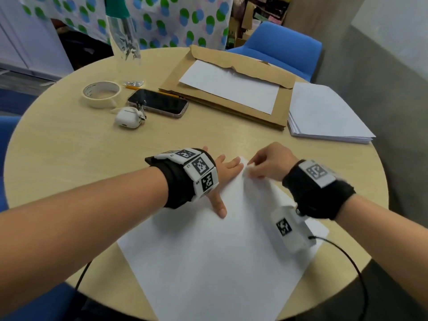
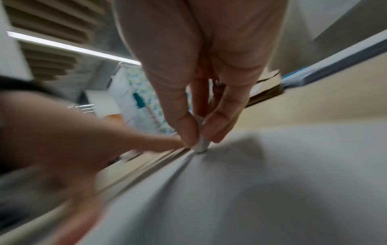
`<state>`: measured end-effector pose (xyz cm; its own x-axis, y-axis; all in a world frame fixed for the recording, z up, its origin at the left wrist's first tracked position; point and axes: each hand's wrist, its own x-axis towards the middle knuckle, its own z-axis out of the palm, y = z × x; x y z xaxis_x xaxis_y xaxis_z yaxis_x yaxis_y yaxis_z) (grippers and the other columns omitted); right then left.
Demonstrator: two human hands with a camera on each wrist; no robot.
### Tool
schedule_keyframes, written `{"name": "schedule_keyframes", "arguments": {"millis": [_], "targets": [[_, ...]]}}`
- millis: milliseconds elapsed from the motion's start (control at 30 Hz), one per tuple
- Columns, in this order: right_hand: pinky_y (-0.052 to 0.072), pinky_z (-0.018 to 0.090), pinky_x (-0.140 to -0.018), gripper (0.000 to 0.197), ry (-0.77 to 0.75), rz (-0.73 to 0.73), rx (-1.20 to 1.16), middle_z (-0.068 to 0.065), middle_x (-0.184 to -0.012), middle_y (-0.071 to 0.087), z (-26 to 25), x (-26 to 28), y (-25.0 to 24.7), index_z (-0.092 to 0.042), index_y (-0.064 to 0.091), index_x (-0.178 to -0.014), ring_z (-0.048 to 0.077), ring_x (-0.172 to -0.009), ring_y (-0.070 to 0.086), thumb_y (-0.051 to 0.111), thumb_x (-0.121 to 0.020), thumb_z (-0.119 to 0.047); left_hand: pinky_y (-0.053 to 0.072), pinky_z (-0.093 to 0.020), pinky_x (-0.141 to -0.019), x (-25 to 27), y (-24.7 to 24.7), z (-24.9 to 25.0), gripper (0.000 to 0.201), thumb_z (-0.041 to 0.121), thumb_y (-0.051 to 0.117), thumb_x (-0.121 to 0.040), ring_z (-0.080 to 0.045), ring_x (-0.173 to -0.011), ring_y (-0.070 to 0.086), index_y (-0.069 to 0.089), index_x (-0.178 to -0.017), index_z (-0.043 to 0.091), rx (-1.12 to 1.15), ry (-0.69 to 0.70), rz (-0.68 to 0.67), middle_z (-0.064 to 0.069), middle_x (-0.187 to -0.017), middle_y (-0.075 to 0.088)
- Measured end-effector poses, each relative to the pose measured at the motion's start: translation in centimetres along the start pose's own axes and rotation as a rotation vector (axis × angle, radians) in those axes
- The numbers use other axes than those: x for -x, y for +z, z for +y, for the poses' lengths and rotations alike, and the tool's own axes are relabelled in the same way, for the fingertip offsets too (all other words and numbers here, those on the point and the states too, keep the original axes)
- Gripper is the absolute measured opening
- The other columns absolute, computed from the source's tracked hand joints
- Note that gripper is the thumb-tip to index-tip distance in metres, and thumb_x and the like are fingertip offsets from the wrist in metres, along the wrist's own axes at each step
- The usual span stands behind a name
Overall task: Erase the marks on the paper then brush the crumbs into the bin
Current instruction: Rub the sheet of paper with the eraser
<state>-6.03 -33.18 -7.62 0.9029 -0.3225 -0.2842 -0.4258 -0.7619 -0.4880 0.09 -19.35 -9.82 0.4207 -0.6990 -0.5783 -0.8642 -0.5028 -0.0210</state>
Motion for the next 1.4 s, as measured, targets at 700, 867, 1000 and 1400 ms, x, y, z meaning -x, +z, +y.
{"name": "schedule_keyframes", "arguments": {"millis": [700, 867, 1000, 1400], "targets": [[0.055, 0.027, -0.077, 0.017, 0.088, -0.145, -0.195, 0.010, -0.081, 0.073, 0.6, 1.8, 0.6, -0.009, 0.075, -0.086, 0.015, -0.071, 0.063, 0.077, -0.070, -0.010, -0.004, -0.063, -0.109, -0.3, 0.2, -0.1, 0.130, 0.069, 0.067, -0.064, -0.025, -0.146, -0.008, -0.023, -0.146, 0.023, -0.012, -0.022, -0.006, 0.007, -0.155, -0.024], [0.057, 0.038, -0.082, 0.007, 0.111, 0.027, -0.258, 0.008, -0.079, 0.072, 2.0, 0.5, 0.8, -0.018, 0.074, -0.074, 0.019, -0.074, 0.065, 0.077, -0.069, -0.017, -0.002, -0.063, -0.109, 0.1, -0.1, 0.1, 0.128, 0.066, 0.068, -0.066, -0.026, -0.146, -0.007, -0.022, -0.146, 0.021, -0.015, -0.019, -0.005, 0.005, -0.156, -0.023], [0.057, 0.042, -0.085, 0.007, 0.114, -0.053, -0.268, 0.008, -0.075, 0.073, 2.5, 1.7, 1.1, -0.017, 0.073, -0.072, 0.016, -0.069, 0.065, 0.079, -0.068, -0.018, -0.002, -0.066, -0.107, 0.0, -0.6, 0.6, 0.123, 0.066, 0.068, -0.065, -0.034, -0.145, -0.003, -0.017, -0.147, 0.030, -0.037, 0.016, -0.006, 0.005, -0.157, -0.018], [0.053, 0.034, -0.070, 0.009, 0.119, 0.031, -0.281, 0.005, -0.064, 0.065, 1.8, 2.5, 1.4, -0.015, 0.068, -0.065, 0.015, -0.060, 0.057, 0.076, -0.069, -0.012, 0.005, -0.054, -0.116, -0.6, 0.2, 1.9, 0.118, 0.061, 0.065, -0.073, -0.024, -0.146, -0.004, -0.012, -0.149, 0.013, 0.066, 0.105, 0.075, -0.003, -0.158, -0.013]]}}
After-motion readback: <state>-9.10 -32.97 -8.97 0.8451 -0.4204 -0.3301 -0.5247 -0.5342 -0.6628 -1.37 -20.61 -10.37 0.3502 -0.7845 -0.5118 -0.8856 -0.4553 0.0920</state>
